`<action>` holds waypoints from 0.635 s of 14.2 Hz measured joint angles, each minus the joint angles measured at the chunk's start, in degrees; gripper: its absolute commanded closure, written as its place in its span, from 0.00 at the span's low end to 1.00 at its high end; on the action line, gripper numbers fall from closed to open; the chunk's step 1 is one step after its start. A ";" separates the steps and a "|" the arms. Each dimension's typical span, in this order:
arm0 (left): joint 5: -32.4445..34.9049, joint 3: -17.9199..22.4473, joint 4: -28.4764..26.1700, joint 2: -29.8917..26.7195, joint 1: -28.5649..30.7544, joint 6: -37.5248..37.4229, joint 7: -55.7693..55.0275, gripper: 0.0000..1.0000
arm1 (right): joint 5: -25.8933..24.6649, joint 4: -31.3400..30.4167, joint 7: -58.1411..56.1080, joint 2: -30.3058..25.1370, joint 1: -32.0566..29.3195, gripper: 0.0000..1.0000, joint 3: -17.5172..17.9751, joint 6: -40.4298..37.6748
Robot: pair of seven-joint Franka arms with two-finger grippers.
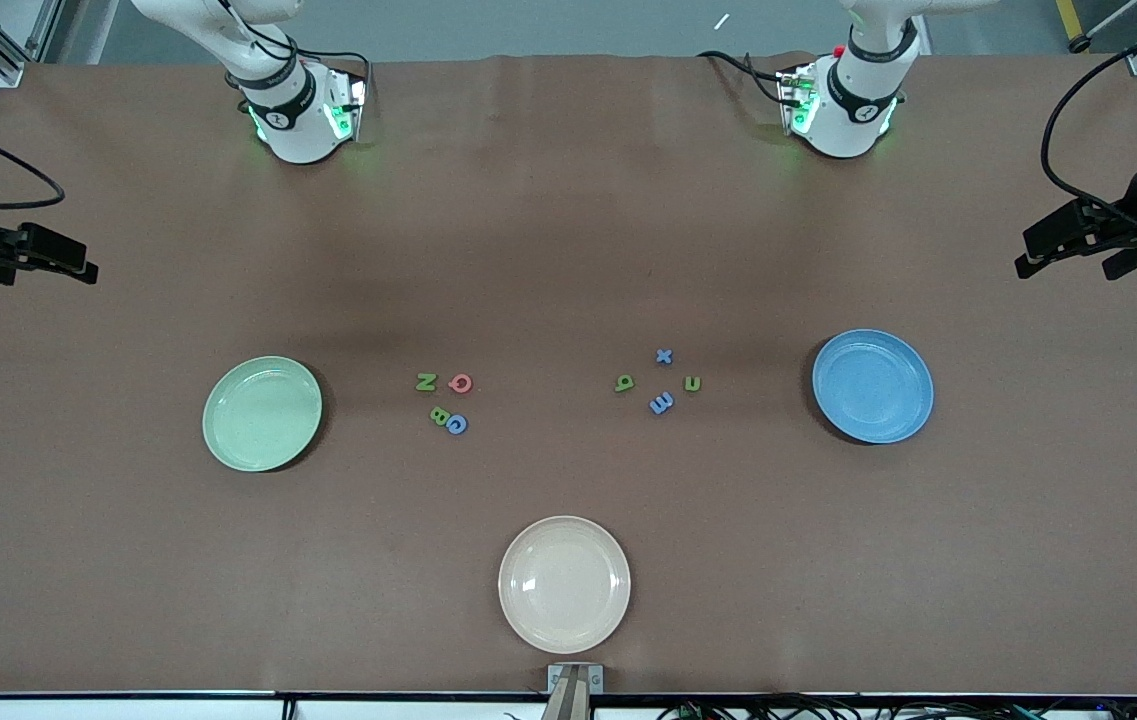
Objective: Sort upper and lower case letters into plates
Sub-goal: 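Reach the left gripper down to the green lowercase n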
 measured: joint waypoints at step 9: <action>0.16 -0.51 -0.13 0.00 -0.03 -0.36 0.16 0.00 | 0.00 -2.65 0.00 -5.23 0.00 0.00 -0.42 -0.87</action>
